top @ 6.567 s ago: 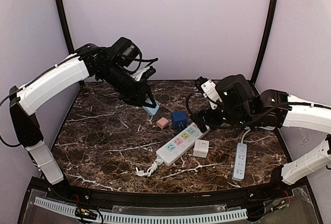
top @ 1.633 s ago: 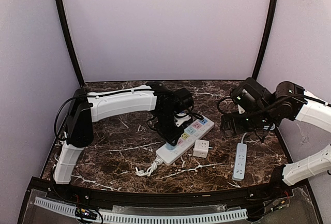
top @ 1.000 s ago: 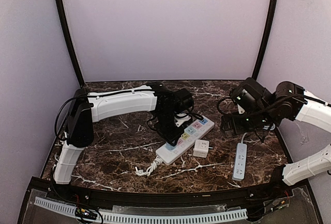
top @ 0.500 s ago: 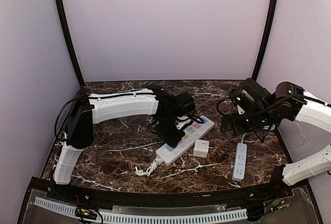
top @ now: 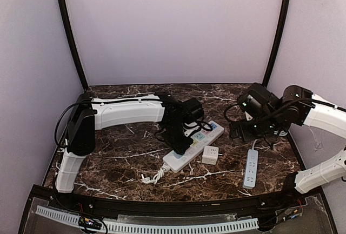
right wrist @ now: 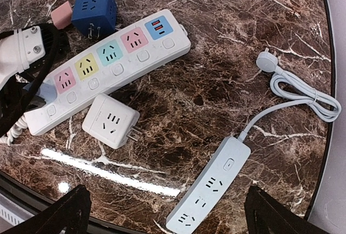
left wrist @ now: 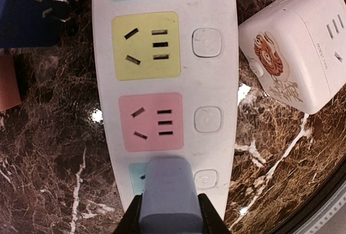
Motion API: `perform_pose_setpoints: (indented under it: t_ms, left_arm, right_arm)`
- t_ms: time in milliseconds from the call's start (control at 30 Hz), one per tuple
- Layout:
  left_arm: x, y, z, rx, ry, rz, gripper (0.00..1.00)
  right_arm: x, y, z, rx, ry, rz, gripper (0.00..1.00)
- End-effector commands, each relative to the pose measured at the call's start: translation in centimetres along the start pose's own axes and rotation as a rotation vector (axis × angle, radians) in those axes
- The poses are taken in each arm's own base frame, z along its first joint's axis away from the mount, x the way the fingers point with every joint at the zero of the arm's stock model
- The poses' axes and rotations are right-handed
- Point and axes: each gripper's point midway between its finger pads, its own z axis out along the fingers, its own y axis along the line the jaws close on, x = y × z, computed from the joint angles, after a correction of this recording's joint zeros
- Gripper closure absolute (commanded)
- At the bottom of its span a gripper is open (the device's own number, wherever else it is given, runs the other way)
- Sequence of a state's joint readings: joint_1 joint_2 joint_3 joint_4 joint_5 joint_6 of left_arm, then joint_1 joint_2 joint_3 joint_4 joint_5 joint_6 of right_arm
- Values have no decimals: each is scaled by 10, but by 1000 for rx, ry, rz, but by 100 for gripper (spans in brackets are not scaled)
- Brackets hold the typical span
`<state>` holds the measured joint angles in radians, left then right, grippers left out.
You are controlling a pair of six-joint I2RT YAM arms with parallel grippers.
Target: Insert the plug
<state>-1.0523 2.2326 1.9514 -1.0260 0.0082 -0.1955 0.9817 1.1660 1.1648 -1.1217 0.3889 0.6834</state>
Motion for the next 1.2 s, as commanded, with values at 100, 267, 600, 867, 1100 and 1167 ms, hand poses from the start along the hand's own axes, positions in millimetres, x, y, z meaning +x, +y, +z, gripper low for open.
perform_pose_setpoints:
  t_ms: [100,267,600,867,1100,1167]
  left_arm:
    - [15,4,24,-48,45,13,99]
    - [22,5,34,-78,40,47,99]
    - [57,8,49,-70,154,106,99]
    - [81,10,34,-60,230,114,99]
    - [105,28,17,-77,241,51,99]
    - [112,32,14,-84,247,41,99]
  right_arm:
    - [-8,0,0,-2,-17,7,1]
    - [-9,-2,2,5,-15,9,2]
    - [-16,-5,5,16,-17,11,1]
    - [-21,-4,6,16,-20,22,1]
    - [-20,-4,8,16,-18,25,1]
    - [-20,-4,8,15,-18,26,1]
